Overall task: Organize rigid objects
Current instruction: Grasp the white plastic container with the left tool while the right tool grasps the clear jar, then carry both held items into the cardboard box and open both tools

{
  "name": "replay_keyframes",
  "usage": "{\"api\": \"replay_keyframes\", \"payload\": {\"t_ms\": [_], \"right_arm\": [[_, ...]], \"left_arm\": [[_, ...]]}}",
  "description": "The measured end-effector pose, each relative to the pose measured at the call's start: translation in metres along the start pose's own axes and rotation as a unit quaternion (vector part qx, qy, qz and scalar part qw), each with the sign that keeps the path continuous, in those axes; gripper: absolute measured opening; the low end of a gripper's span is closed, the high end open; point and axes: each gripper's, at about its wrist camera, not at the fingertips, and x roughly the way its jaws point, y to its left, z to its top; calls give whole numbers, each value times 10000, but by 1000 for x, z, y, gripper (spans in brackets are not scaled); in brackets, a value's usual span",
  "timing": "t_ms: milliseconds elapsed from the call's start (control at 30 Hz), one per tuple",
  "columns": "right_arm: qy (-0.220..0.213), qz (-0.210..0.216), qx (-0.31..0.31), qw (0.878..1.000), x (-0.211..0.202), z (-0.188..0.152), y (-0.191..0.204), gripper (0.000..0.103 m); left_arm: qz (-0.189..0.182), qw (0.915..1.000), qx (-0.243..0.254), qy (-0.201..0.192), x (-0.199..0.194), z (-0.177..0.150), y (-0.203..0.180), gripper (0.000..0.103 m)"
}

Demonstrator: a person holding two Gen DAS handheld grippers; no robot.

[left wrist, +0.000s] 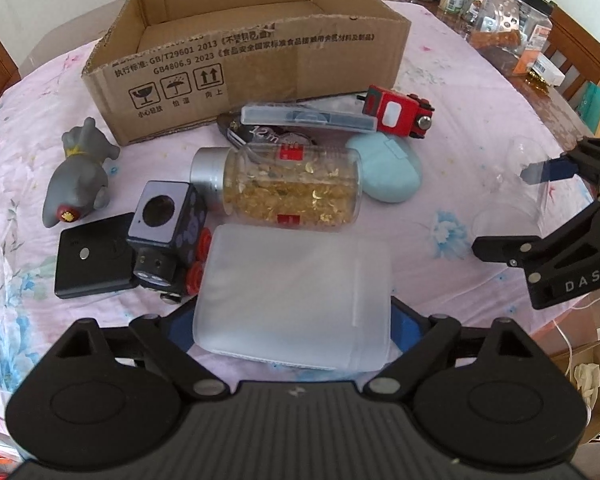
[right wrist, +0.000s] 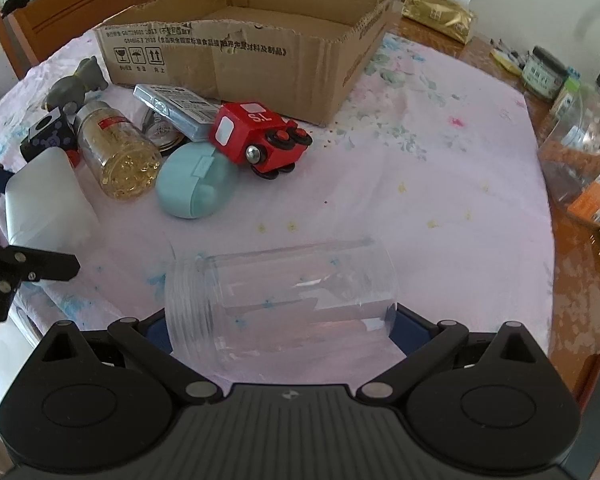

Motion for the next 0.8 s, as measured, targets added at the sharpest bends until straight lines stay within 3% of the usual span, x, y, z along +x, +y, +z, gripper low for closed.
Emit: {"api": "replay_keyframes", "payload": {"t_ms": [433,500,800], "right_arm": [[-97,90,-500,9987,-16,4,7,100],[-85,67,-523,9986,-15,5,6,96],[-2,92,-571,9983,-16,9,6,96]], "left_arm": [[118,9999,42,-92,-4,8,-3,87],[111,9999,43,-85,-5,10,-4,85],[74,9999,93,-61,-8,13,-1,84]]}}
